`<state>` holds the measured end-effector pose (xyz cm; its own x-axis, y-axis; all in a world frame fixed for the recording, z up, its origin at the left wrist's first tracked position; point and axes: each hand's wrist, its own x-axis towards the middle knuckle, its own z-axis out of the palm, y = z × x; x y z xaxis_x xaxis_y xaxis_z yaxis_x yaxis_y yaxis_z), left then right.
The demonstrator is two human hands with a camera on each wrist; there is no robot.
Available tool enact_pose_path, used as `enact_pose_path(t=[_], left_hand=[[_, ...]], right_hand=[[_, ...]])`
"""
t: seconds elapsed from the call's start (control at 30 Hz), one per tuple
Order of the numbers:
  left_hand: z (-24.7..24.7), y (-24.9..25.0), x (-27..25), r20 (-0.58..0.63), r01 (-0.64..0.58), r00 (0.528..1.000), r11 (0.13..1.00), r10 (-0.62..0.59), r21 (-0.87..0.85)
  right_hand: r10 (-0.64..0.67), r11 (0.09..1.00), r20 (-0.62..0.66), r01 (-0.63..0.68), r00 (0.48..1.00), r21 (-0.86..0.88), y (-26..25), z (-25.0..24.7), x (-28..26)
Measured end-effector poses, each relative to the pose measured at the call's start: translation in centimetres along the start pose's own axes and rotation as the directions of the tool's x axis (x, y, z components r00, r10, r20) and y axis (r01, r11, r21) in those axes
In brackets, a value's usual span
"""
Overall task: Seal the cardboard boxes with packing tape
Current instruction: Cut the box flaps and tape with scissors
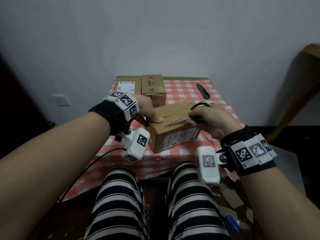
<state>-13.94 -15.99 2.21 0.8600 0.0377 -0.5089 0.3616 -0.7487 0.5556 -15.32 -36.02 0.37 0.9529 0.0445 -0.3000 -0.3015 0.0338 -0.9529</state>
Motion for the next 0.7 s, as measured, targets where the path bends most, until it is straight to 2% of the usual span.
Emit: enact_pose_path(t=[0.37, 0.7], left_hand=[[2.1, 1.0, -2.0, -0.104, 0.014, 0.995, 0.999, -0.009, 0.050], [2.9, 1.1, -2.9, -0.161, -0.031, 0.986, 0.998, 0.039, 0.053]], right_hand=[[-0.055, 0.998, 0.001, 0.055, 0.998, 0.037, 1.4, -1.2, -2.2], [-0.135, 0.991, -0.029, 0.134, 0.990, -0.027, 2.1, -0.7, -3.8]])
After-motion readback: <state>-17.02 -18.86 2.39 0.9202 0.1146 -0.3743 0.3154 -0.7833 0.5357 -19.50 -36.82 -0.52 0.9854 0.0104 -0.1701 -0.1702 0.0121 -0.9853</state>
